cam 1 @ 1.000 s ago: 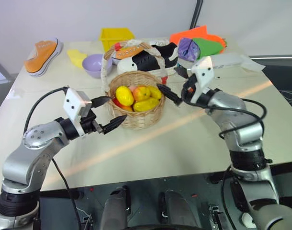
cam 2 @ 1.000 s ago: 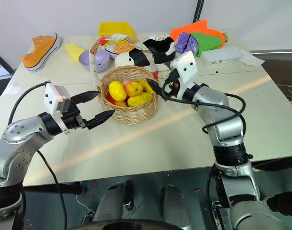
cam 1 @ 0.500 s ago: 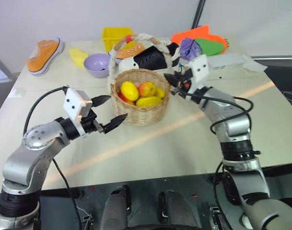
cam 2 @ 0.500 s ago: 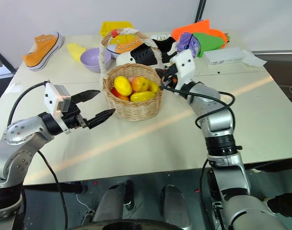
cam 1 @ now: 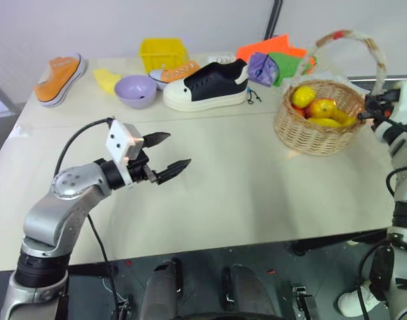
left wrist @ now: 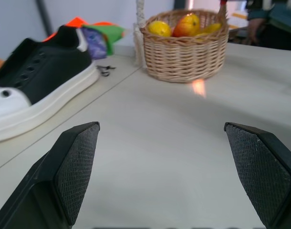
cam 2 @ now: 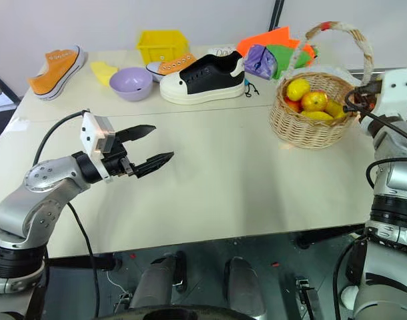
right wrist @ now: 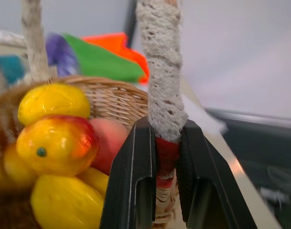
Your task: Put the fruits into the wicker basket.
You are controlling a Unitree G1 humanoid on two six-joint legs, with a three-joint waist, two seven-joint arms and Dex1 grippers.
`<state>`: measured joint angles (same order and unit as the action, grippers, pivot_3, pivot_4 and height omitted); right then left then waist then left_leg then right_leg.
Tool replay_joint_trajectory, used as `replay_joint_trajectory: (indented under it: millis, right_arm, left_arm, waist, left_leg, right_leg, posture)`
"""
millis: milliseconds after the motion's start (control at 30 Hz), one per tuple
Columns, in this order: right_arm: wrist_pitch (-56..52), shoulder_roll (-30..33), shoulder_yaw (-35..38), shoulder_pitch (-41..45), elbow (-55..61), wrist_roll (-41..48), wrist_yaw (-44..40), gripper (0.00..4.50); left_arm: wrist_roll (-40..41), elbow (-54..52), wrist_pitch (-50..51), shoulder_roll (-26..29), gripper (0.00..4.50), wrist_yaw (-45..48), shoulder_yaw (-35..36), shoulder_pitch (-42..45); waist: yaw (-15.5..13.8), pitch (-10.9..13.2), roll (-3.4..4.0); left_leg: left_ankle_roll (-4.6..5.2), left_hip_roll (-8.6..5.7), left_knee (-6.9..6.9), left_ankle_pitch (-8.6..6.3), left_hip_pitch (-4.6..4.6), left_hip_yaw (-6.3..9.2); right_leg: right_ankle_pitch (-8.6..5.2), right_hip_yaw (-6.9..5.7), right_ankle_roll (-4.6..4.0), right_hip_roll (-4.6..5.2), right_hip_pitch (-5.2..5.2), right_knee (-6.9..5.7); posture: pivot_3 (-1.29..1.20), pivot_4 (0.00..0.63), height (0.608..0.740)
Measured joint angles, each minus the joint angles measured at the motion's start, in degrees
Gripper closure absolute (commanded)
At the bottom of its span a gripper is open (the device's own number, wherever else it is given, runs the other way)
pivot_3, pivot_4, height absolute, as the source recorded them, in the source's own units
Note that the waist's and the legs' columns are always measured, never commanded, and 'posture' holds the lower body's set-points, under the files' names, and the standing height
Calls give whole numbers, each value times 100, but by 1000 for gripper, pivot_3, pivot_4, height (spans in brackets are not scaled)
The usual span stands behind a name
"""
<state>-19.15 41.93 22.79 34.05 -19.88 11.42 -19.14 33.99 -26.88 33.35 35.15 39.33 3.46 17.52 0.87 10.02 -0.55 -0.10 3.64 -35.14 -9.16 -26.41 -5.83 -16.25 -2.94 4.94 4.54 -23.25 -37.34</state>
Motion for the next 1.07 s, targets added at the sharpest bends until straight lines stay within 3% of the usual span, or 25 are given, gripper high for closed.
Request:
replay_joint_trajectory:
  millis: [267, 633, 733, 900, 1067]
  right_arm:
    - [357, 4, 82, -101, -250, 32, 41, 547]
    - [824, 423, 838, -2491, 1764, 631, -1403, 547]
    - [667, 382, 742, -3022, 2515, 1031, -1904, 547]
    - [-69, -68, -371, -3404, 3798, 1530, -2222, 547]
    - [-129, -620, -1531, -2987, 3742, 1131, -2054, 547]
  left_arm:
    - [-48, 0, -7, -32, 0, 3, -19, 65]
    - [-206, 548, -113, 80, 0, -111, 443, -336]
    - [-521, 849, -346, 81, 0, -234, 529, -655]
    - [-931, 1313, -825, -203, 0, -466, 596, -1334]
    - [-1103, 1362, -1226, -426, 0, -678, 758, -1807]
  waist:
    - [-27, -1, 2]
    - [-118, -3, 5]
    - [-87, -5, 7]
    - [-36, -6, 5]
    - [-38, -6, 4]
  left_leg:
    - [0, -1, -6, 1, 0, 2]
    - [-1, 3, -6, -1, 6, 2]
    - [-1, 6, -5, -2, 13, 2]
    - [-2, 20, -3, -3, 9, 25]
    - [-2, 15, -5, -7, 3, 24]
  right_leg:
    - [1, 0, 5, 0, 5, -1]
    - [0, -1, 6, 0, 9, 0]
    - [-1, 5, 4, 1, 13, 1]
    - [-12, 5, -18, 8, 10, 1]
    - [-14, 5, -23, 20, 5, 7]
  posture:
    - [0, 150, 740]
    - [0, 150, 740]
    - [0, 150, 740]
    - [0, 150, 740]
    - [0, 150, 740]
